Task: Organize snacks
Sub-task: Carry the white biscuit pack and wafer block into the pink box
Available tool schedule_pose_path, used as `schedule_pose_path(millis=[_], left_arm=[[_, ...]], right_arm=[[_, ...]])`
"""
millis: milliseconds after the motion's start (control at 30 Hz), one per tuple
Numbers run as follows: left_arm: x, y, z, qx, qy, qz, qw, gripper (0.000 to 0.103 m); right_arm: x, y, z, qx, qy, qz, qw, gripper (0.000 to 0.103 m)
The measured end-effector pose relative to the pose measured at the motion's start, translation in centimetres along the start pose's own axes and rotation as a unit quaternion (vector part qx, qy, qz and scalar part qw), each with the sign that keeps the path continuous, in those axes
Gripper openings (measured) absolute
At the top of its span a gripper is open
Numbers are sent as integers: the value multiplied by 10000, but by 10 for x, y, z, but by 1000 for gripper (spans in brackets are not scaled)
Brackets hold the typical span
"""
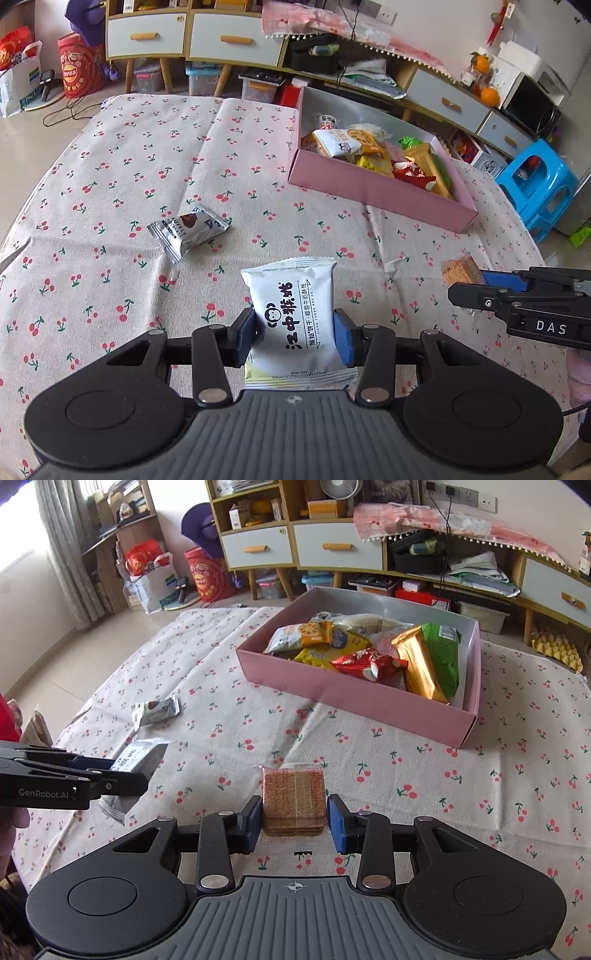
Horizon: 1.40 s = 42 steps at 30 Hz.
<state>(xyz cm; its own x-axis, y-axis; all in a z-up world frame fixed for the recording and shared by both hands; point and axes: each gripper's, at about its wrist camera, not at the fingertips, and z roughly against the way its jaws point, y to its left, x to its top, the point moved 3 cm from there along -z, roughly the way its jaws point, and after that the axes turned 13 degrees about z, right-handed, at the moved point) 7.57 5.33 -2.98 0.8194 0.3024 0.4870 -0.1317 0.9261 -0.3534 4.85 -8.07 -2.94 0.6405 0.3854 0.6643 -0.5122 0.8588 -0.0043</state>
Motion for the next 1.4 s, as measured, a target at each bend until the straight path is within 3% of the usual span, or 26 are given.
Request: schedule_pose_path(millis=[667, 1033, 1400], left_arm=[[47, -31, -25, -419, -220, 57, 9989, 41], [87, -47, -46, -450, -556, 316, 9969, 41], [133, -73, -82, -604, -860, 13, 9945, 41]], right_arm=[[37, -47, -14, -124, -337, -835, 9959, 36], [68, -94, -26, -208, -656, -1681, 9834, 36], [106, -135, -54, -456, -977, -2032, 9732, 36]])
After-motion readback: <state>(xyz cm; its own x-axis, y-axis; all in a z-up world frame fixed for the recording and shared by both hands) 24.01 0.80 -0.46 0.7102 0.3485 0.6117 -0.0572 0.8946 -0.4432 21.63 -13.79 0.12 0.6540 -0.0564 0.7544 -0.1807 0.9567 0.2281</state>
